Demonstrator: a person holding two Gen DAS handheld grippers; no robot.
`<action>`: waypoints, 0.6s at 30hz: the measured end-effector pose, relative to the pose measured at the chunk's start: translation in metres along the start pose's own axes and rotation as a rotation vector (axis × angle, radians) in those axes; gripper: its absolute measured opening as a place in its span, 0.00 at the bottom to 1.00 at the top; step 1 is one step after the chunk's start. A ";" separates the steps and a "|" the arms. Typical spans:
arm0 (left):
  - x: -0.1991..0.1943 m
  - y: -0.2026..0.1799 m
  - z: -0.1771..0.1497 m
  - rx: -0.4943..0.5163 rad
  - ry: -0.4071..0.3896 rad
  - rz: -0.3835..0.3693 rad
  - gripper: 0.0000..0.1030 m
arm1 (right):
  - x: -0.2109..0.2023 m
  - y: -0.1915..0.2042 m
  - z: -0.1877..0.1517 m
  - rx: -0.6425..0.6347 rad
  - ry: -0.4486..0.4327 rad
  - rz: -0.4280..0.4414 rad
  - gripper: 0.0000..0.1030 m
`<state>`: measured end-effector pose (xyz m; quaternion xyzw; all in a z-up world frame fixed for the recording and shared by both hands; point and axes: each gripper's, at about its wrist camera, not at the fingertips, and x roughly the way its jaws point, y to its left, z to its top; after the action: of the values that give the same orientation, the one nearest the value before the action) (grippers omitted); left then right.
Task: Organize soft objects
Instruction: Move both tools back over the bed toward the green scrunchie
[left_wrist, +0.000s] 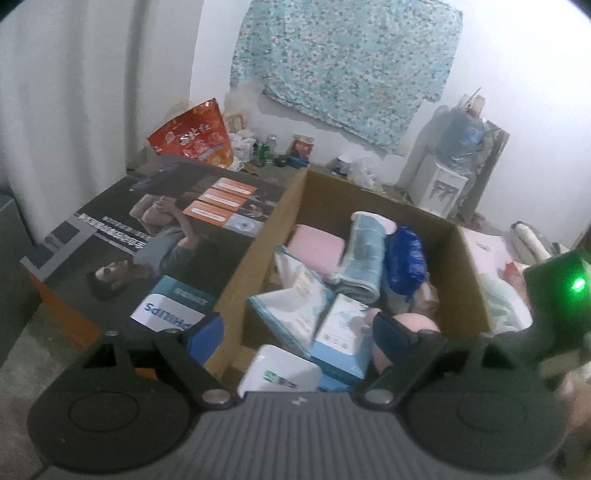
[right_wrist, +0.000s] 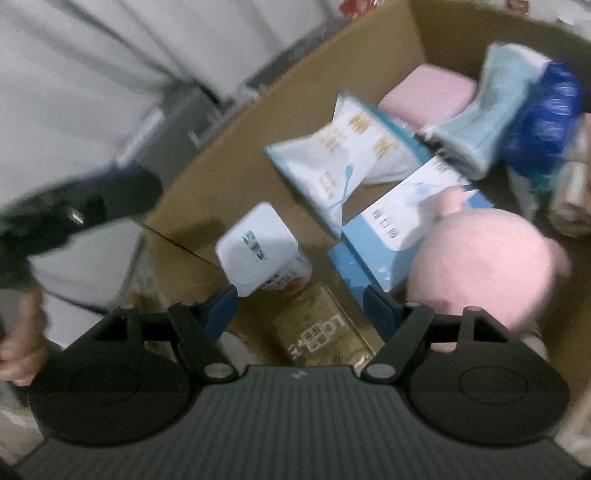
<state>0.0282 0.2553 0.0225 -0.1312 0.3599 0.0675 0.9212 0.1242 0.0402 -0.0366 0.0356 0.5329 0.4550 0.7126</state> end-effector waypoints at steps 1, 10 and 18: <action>-0.003 -0.004 -0.002 -0.001 -0.001 -0.015 0.86 | -0.015 -0.003 -0.006 0.014 -0.038 0.016 0.73; -0.027 -0.082 -0.025 0.121 -0.018 -0.245 0.93 | -0.173 -0.054 -0.107 0.155 -0.417 -0.046 0.79; -0.026 -0.212 -0.064 0.394 0.011 -0.468 0.98 | -0.280 -0.119 -0.204 0.303 -0.617 -0.417 0.81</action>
<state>0.0143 0.0332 0.0361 -0.0295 0.3309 -0.2183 0.9176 0.0302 -0.3097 0.0158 0.1664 0.3509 0.1848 0.9028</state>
